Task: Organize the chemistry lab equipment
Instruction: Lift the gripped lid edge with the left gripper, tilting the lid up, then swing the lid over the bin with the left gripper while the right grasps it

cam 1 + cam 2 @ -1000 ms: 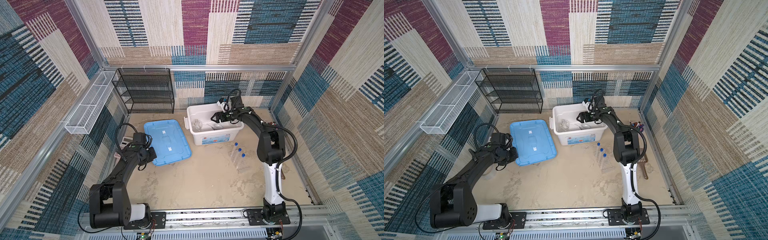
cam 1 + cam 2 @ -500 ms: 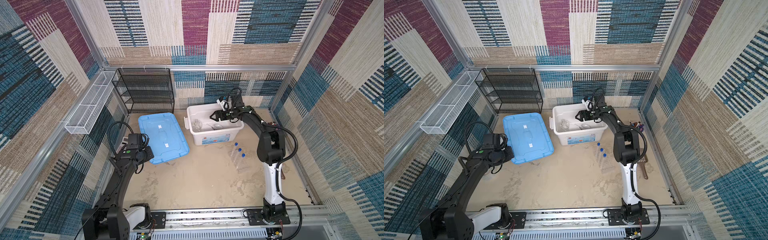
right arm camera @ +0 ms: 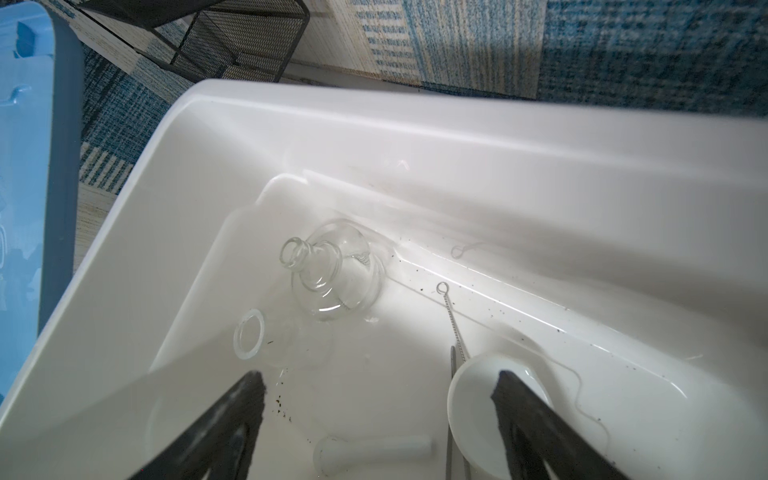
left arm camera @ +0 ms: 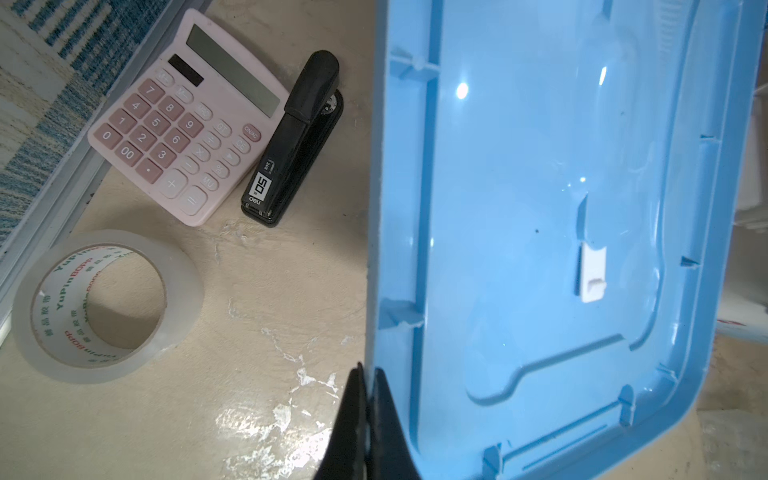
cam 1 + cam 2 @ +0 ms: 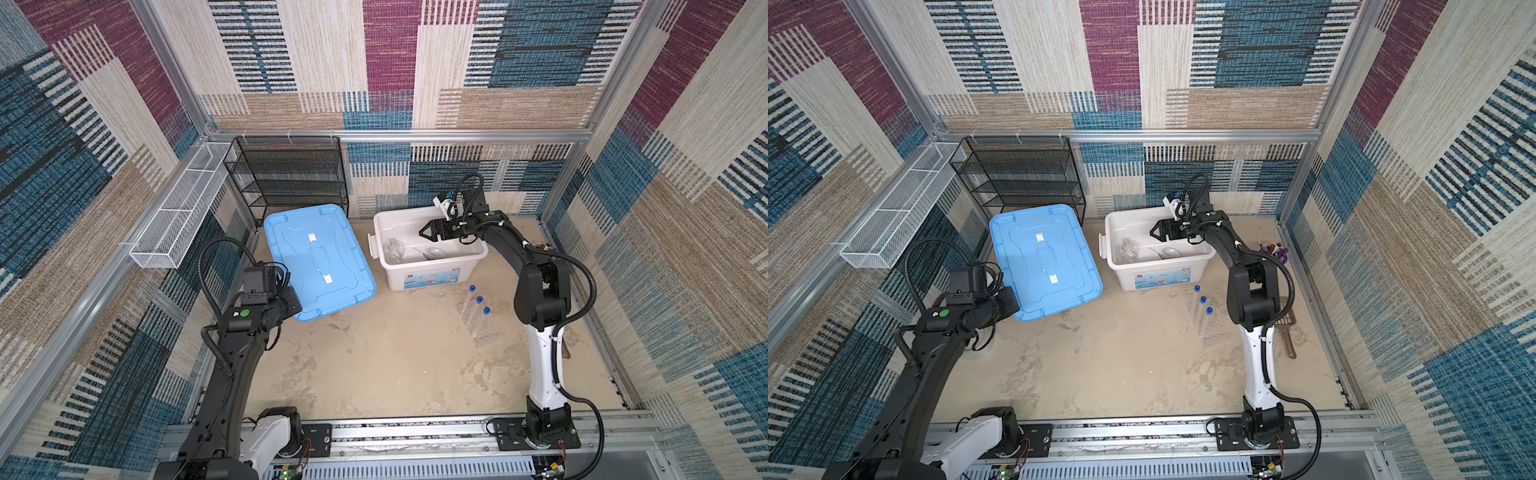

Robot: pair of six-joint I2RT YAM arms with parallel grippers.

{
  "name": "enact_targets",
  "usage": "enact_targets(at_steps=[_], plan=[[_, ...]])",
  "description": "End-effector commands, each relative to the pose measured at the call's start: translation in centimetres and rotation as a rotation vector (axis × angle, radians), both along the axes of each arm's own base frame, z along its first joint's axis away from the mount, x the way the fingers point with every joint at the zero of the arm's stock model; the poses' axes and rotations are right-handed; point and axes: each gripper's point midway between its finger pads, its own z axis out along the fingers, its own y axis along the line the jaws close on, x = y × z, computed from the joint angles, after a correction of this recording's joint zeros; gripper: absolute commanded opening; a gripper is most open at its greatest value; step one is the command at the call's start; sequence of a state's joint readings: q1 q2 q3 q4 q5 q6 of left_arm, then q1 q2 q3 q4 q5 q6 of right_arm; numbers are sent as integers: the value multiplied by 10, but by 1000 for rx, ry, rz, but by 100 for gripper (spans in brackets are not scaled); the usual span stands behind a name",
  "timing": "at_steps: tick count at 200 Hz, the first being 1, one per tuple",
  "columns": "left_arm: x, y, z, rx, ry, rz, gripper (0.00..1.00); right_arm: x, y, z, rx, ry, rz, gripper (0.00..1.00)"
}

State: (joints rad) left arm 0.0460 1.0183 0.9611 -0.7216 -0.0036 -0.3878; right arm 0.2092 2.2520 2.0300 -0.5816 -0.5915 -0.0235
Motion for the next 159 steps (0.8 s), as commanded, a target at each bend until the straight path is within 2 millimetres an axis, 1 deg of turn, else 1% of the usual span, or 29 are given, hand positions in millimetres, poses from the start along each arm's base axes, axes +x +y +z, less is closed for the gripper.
enact_targets(at_steps=[1,59,83,122,159], plan=[[5,1,16,7,-50,0,0,1,3,20,31,-37,7,89],[8,-6,44,-14,-119,-22,0,-3,11,40,87,-76,48,89],[14,-14,56,-31,-139,-48,0,-8,15,54,133,-94,79,89],[34,-35,68,-38,-160,-110,0,-18,13,84,224,-132,127,89],[57,-60,81,-30,-194,-171,0,-29,8,105,272,-156,164,88]])
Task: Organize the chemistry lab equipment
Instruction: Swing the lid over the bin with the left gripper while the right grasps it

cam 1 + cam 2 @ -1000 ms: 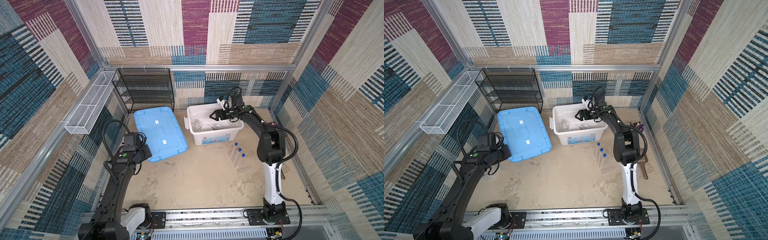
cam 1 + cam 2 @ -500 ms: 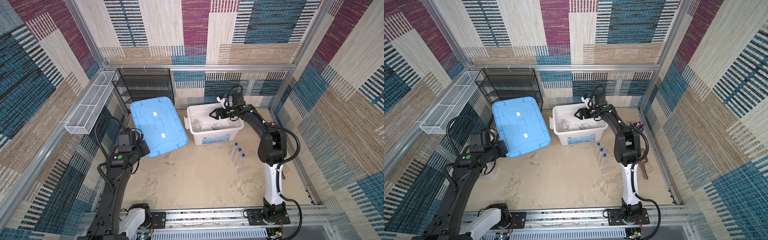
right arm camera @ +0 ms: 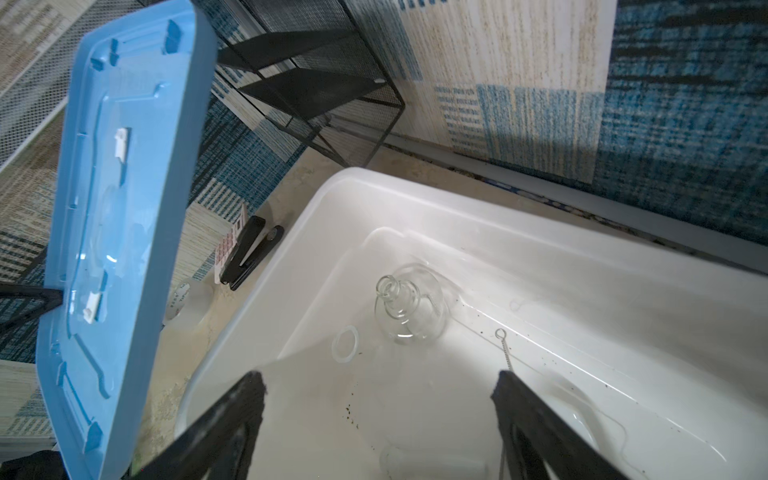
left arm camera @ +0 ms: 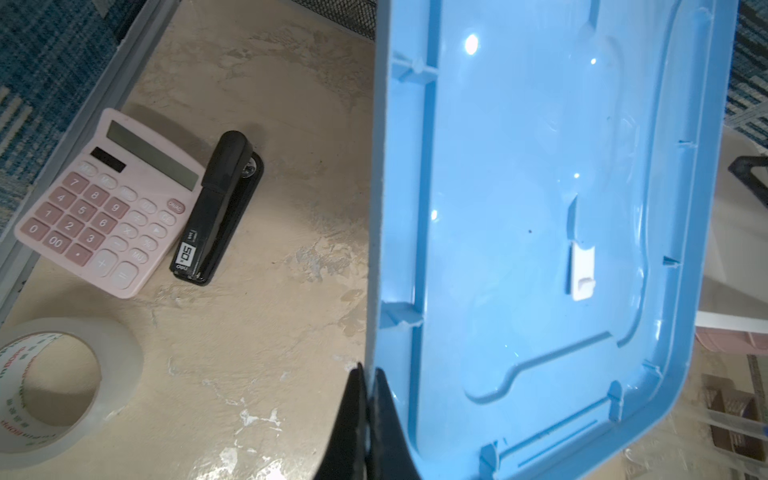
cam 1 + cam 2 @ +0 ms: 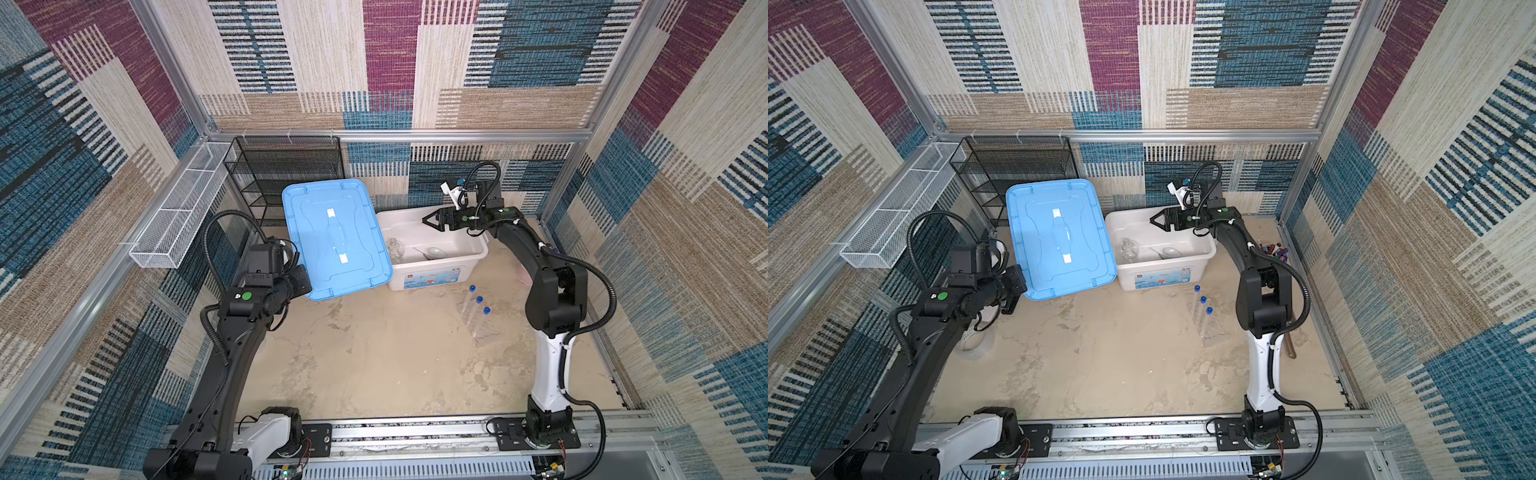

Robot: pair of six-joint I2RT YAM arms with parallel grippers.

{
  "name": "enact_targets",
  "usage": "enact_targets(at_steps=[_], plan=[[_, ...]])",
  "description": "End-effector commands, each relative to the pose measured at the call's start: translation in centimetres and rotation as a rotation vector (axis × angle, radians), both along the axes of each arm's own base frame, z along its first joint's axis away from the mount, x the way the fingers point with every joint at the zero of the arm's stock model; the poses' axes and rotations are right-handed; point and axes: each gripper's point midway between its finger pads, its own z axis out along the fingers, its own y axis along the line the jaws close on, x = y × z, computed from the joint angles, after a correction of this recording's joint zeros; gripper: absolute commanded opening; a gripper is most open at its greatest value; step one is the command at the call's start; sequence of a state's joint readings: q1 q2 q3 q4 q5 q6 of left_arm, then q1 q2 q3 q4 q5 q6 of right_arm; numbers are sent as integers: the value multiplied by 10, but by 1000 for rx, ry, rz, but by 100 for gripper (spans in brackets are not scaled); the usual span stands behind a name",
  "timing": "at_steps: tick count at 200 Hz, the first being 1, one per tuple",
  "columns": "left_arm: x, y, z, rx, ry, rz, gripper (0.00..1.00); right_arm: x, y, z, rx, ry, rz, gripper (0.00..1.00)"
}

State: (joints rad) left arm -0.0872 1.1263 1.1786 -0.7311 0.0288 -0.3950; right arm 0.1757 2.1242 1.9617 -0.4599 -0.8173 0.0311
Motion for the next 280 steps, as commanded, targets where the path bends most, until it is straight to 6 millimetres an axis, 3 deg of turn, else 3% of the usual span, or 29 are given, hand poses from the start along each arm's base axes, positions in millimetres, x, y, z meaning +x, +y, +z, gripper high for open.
enact_targets(at_steps=[1,35,101,125,129,142,190,249,280], plan=[[23,-13,24,-5,-96,-23,0,-8,2,27,72,-51,56,88],[48,-44,33,1,-121,-93,0,-24,-12,37,195,-19,116,87],[89,-107,36,-9,-130,-221,0,-54,-24,35,237,-15,163,86],[98,-125,35,-12,-131,-253,0,-59,-32,37,252,-22,158,86],[100,-128,35,-14,-132,-259,0,-61,-34,29,255,1,153,86],[103,-136,34,-20,-132,-273,0,-63,-37,26,263,11,154,86],[112,-160,29,-36,-127,-313,0,-70,-38,33,283,-3,167,84],[118,-191,25,-61,-124,-365,0,-73,-38,39,298,-3,172,72],[121,-197,22,-71,-120,-375,0,-74,-40,40,295,-2,162,58]])
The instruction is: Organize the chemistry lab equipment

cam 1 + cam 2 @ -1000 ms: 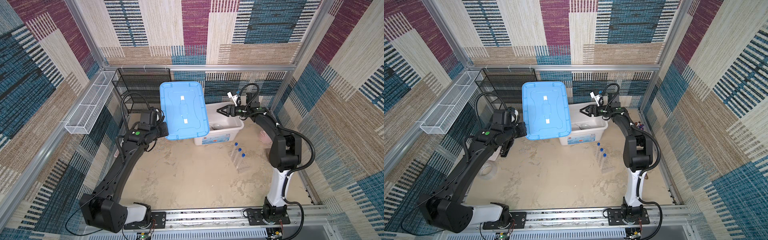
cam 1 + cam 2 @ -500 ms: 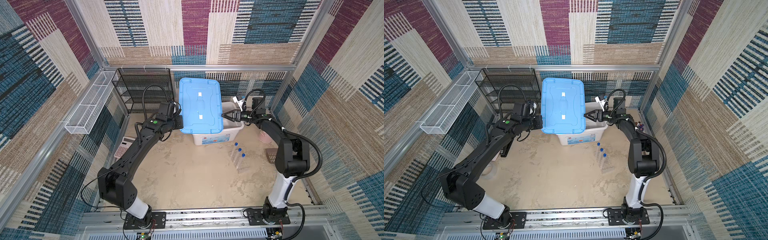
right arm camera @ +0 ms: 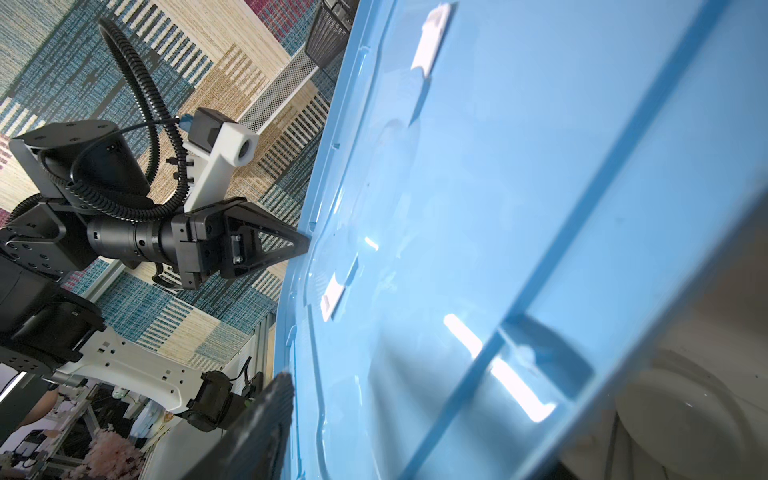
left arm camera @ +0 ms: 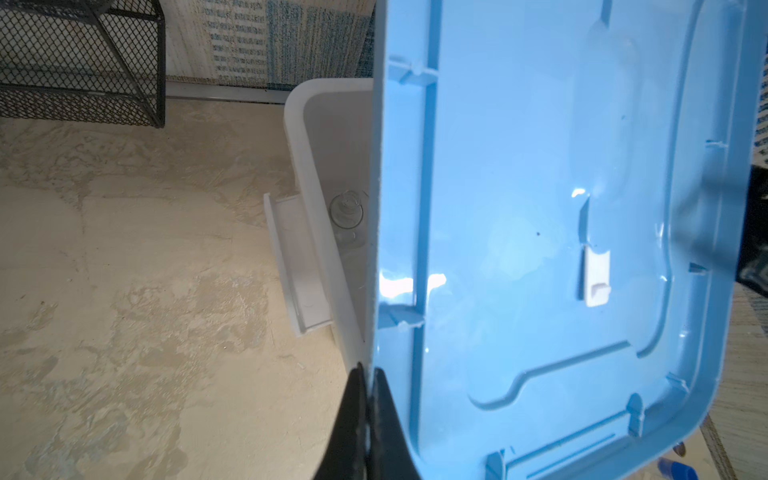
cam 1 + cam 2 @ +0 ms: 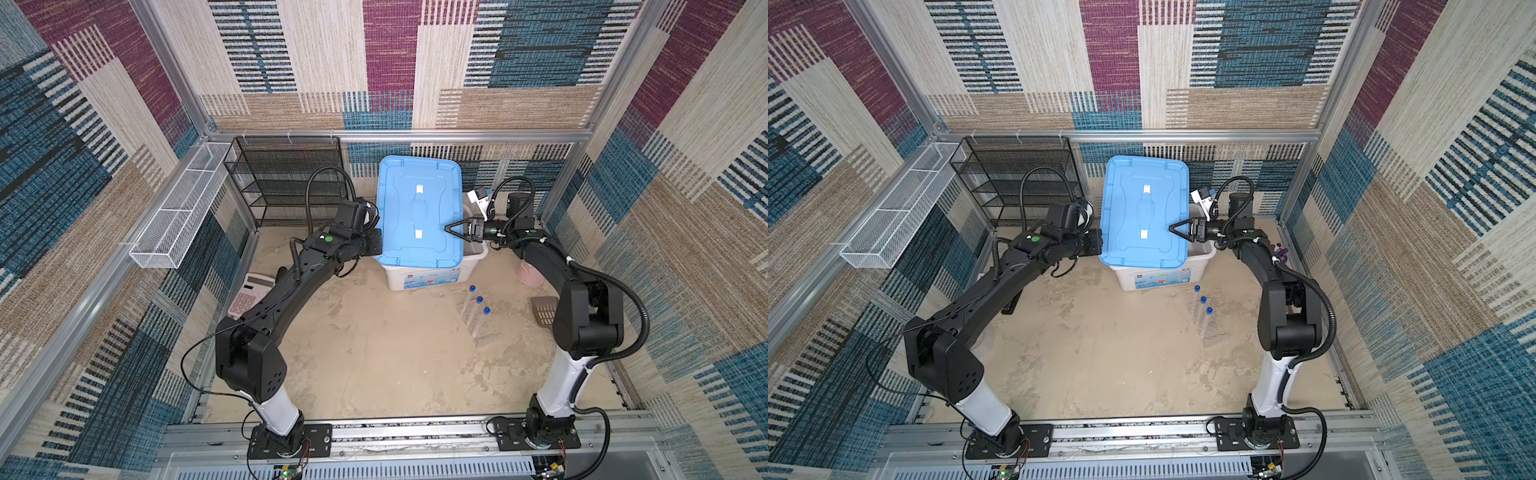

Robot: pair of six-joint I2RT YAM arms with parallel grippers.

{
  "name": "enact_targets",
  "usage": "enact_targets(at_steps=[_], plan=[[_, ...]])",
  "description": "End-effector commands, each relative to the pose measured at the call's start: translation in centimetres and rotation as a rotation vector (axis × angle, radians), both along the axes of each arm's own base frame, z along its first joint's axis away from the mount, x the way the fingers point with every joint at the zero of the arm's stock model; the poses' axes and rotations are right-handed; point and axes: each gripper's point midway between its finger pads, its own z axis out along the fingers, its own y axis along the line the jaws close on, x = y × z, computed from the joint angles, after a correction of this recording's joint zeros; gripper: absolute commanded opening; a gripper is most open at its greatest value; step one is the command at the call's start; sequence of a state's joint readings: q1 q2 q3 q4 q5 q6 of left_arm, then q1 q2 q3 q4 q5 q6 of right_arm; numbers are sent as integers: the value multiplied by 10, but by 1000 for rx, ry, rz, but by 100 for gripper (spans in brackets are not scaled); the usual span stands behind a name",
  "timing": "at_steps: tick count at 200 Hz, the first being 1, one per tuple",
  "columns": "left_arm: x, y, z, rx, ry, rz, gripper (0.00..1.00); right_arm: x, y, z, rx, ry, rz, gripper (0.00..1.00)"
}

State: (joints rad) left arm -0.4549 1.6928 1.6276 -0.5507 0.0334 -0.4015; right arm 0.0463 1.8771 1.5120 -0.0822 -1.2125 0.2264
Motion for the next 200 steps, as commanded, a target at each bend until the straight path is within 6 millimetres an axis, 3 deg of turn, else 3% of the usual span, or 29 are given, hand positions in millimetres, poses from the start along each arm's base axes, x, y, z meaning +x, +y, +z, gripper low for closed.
enact_targets(at_steps=[1,22,79,122,133,158,196,200], plan=[[9,-10,15,-56,-51,-9,0,-2,-1,10,10,-28,0,57],[10,-11,11,-53,-49,-6,0,-2,-2,11,10,-25,-7,44],[19,-19,-3,-62,-19,-20,0,0,-5,14,9,-3,-29,27],[20,-21,-7,-62,-4,-25,9,2,-8,28,10,-3,-65,18],[19,-21,-4,-64,-12,-29,16,2,-9,34,12,-11,-74,17],[14,-12,6,-46,-44,-9,47,0,-11,53,18,-34,-94,15],[4,10,26,2,-125,38,71,-2,-15,79,3,-82,-141,15],[3,12,28,7,-131,41,72,-1,-16,91,-1,-114,-154,15]])
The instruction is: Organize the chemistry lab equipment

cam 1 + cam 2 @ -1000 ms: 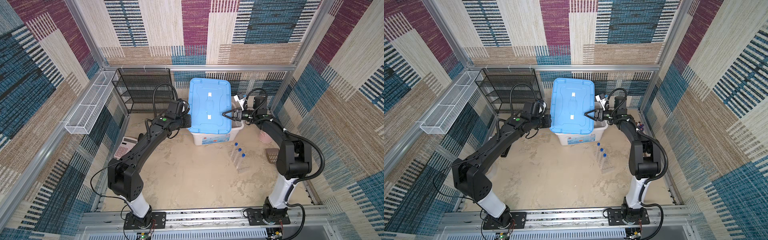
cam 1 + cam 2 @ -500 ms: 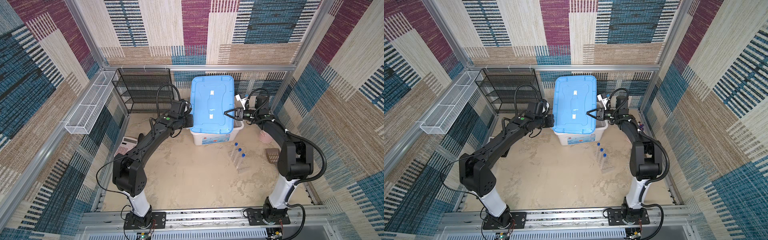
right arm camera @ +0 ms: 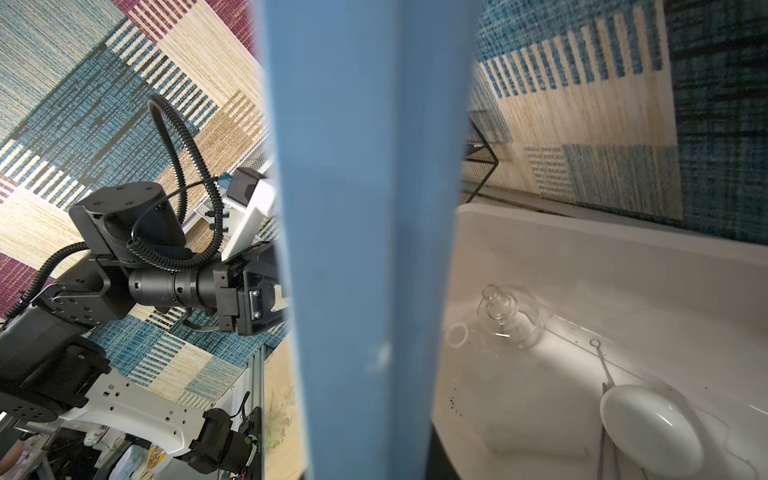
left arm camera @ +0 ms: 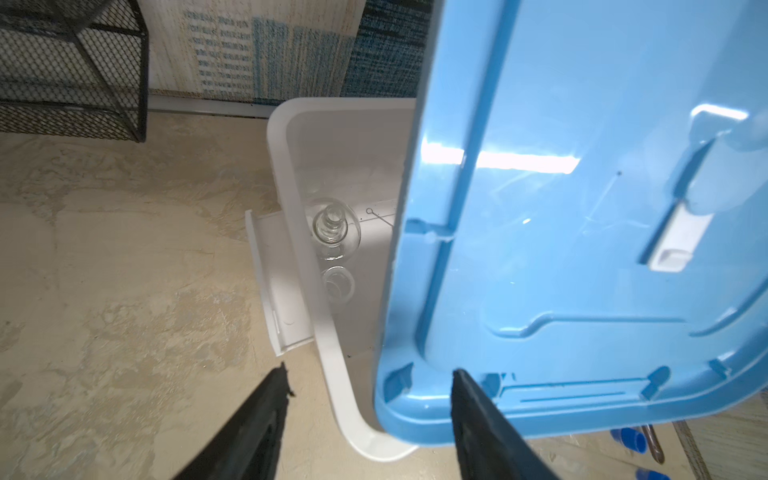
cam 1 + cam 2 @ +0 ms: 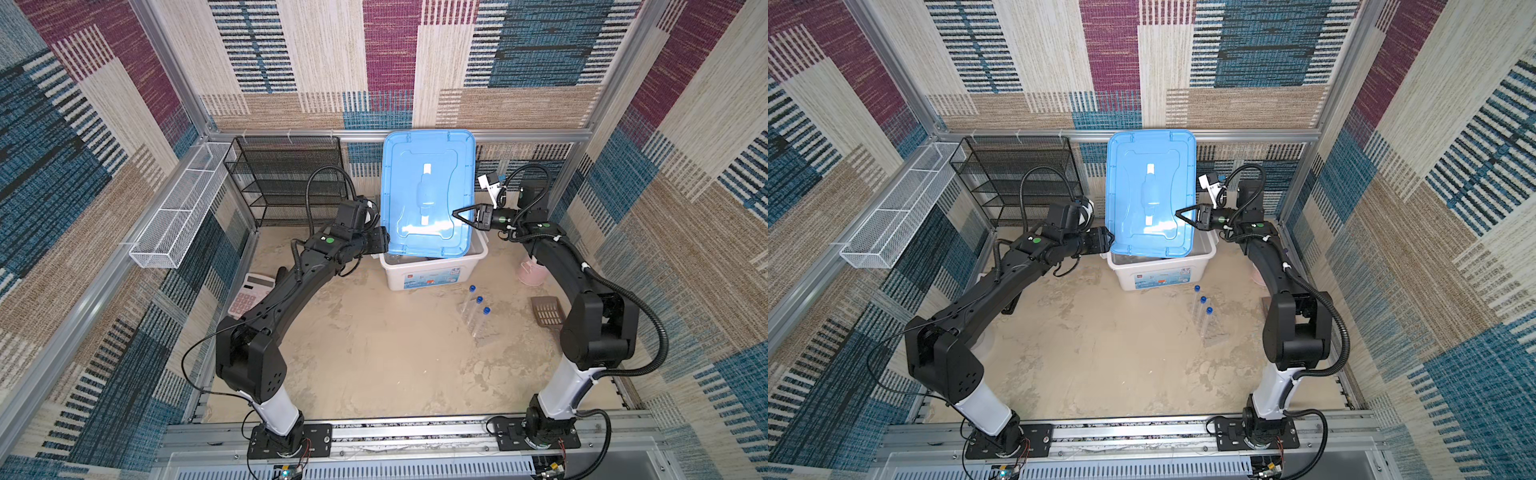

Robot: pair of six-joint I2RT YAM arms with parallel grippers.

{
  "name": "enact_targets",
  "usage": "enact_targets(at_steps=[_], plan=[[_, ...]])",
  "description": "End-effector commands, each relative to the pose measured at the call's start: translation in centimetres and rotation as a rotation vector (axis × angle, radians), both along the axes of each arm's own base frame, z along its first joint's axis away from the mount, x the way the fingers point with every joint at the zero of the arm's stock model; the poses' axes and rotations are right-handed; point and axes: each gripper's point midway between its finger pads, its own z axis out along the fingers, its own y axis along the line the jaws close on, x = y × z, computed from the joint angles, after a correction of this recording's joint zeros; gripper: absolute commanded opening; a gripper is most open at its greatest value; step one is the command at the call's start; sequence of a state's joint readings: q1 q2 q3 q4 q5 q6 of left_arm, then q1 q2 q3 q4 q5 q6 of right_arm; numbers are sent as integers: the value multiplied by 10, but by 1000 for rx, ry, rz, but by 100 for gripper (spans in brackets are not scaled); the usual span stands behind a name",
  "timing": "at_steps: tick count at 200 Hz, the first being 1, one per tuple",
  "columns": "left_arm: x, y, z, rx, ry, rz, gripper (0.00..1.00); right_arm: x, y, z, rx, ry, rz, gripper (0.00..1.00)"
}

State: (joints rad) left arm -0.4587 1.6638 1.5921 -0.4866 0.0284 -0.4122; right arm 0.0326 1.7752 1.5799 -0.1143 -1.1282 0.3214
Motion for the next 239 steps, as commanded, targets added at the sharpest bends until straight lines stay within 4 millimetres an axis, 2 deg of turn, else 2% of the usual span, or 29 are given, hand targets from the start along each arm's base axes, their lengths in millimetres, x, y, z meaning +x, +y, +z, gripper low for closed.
enact_targets(at_steps=[1,19,56,100,140,173,200,221,226,239], plan=[[2,14,18,38,-82,36,73,1,-4,29,-10,-67,-52,15],[-2,18,24,30,-92,20,79,8,-12,38,-54,-93,-137,14],[-6,11,34,-46,-71,-53,81,23,-34,49,-166,-149,-322,14],[-7,3,46,-143,-84,-117,82,37,-51,54,-445,-274,-543,15],[-4,2,56,-263,-79,-149,81,37,-34,65,-629,-417,-635,16],[0,3,67,-347,-81,-173,77,30,-5,77,-770,-589,-676,16],[6,10,85,-483,-90,-191,73,24,7,80,-904,-718,-739,16],[7,17,98,-568,-87,-216,70,15,8,84,-989,-817,-797,15],[7,19,101,-579,-89,-212,70,14,8,76,-1022,-828,-796,15],[10,28,104,-603,-83,-193,70,9,1,75,-1077,-867,-835,15]])
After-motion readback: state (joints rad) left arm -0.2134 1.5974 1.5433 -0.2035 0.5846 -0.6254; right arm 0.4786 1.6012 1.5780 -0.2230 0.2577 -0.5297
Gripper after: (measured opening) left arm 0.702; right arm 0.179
